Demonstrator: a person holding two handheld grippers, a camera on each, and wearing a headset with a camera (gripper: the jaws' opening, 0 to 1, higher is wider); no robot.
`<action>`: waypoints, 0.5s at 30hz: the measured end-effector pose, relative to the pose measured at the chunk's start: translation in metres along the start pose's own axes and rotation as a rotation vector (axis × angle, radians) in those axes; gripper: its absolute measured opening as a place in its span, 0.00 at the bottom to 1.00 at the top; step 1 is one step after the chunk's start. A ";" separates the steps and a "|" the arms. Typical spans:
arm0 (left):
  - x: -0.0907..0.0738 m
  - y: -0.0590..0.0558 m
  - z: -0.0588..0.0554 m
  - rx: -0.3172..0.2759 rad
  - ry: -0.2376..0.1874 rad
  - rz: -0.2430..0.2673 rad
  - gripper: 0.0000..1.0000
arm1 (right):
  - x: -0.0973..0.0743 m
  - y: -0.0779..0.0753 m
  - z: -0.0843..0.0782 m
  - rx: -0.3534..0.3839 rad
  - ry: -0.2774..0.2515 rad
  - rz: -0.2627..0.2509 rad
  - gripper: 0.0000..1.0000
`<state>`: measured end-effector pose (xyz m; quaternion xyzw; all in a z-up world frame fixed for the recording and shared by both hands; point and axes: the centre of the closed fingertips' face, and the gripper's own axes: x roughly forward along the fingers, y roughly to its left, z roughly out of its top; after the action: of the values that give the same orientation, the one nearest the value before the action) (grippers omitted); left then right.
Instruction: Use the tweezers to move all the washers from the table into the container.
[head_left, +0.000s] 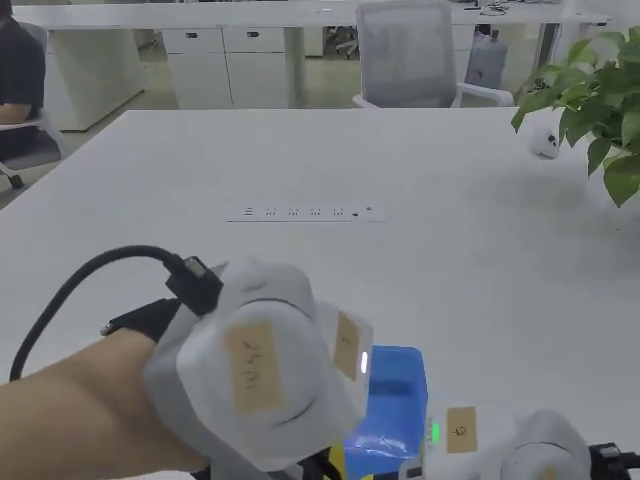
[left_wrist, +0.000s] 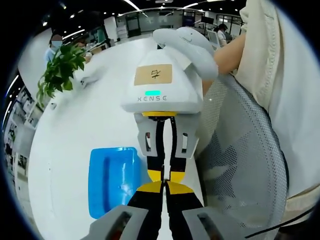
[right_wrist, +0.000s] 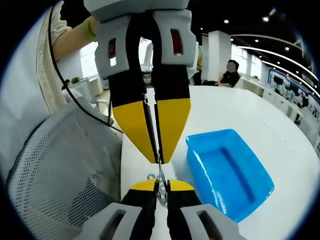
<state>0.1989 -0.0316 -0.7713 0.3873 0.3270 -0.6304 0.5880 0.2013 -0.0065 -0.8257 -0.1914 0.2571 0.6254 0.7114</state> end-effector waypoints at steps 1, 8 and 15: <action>0.000 0.001 0.000 0.003 -0.003 0.003 0.00 | 0.000 0.000 0.000 0.000 0.001 -0.002 0.03; -0.002 -0.002 0.004 0.017 -0.016 -0.012 0.00 | 0.000 0.001 0.000 0.017 -0.005 0.002 0.03; -0.001 -0.006 0.004 0.022 -0.001 -0.035 0.00 | 0.000 0.003 -0.001 0.036 0.006 0.005 0.03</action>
<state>0.1927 -0.0342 -0.7687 0.3876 0.3266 -0.6442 0.5728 0.1980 -0.0065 -0.8265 -0.1800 0.2708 0.6220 0.7123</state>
